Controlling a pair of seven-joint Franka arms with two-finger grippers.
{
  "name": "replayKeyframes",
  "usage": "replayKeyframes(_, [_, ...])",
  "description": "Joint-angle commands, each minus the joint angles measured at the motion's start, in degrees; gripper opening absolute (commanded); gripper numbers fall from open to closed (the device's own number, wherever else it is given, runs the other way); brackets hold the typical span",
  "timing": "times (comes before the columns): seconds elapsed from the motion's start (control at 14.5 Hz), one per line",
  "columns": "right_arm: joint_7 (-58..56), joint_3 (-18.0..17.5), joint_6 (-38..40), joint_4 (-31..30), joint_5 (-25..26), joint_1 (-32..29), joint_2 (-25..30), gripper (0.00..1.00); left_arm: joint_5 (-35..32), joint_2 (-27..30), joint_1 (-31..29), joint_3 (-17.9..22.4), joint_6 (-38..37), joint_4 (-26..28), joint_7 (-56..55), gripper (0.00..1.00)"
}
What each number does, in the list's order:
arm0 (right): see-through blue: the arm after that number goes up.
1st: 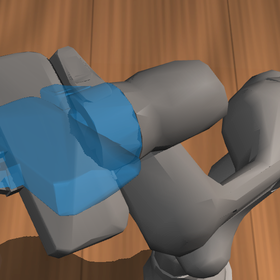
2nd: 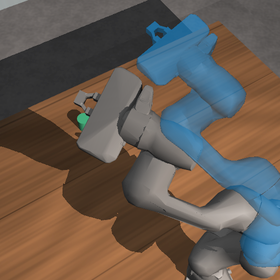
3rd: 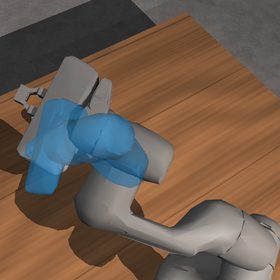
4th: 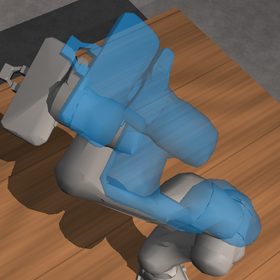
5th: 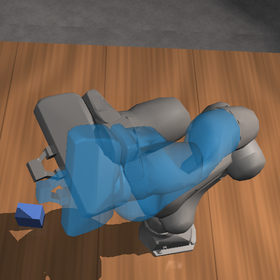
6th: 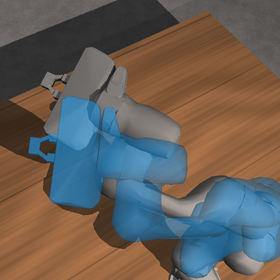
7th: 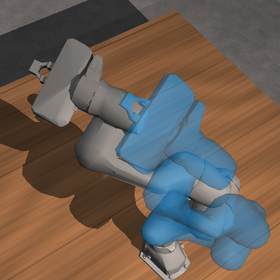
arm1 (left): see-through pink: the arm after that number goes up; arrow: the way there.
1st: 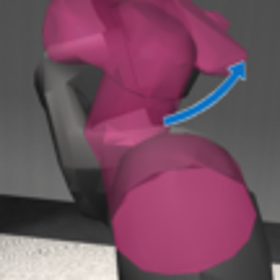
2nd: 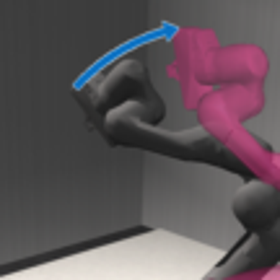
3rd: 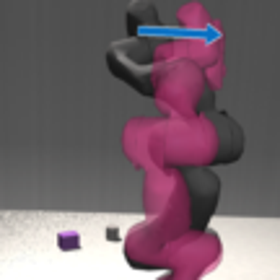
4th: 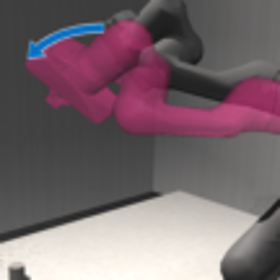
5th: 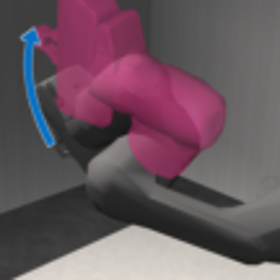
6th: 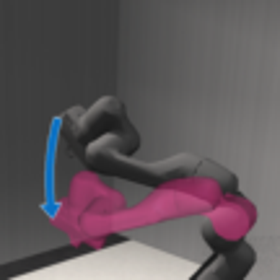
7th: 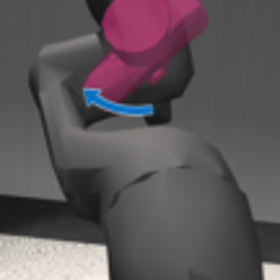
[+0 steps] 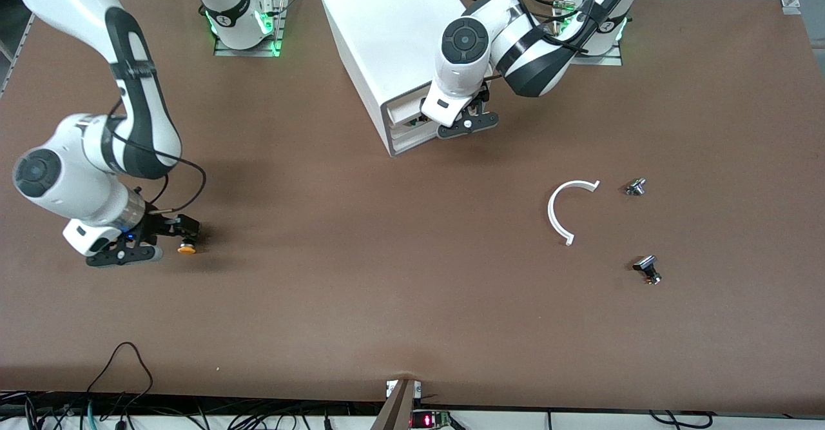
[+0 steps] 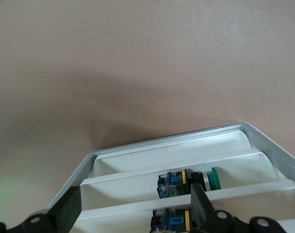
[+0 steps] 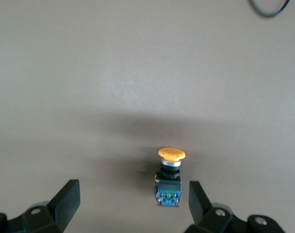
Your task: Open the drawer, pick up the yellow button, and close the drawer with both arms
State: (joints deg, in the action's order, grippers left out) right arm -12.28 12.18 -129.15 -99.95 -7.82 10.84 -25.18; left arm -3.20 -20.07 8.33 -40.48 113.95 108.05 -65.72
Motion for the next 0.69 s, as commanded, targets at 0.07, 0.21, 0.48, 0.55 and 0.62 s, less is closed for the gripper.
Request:
replayKeyframes(0.07, [5.9,0.7,13.9,6.1,1.1,0.2,3.9,0.99,1.6,-0.3,0.6,-1.1,-1.1,0.1,-0.3,0.99])
replayKeyframes(0.21, [10.2,0.7,22.2,11.3,2.2,0.3,4.8,0.99,1.7,-0.4,0.9,-1.1,-1.2,0.1,-0.3,0.99])
replayKeyframes(0.48, [12.5,0.7,29.9,15.2,4.4,0.2,10.0,0.99,2.1,-0.9,0.8,-1.1,-1.4,0.1,2.2,1.0])
replayKeyframes(0.55, [12.5,0.6,30.7,15.2,5.1,0.2,11.5,0.99,2.0,-1.0,1.0,-1.1,-1.4,0.1,2.2,0.99])
replayKeyframes(0.62, [13.4,0.5,32.8,15.2,5.1,0.2,12.9,0.99,2.1,-1.1,1.2,-1.1,-1.4,0.1,2.2,0.99])
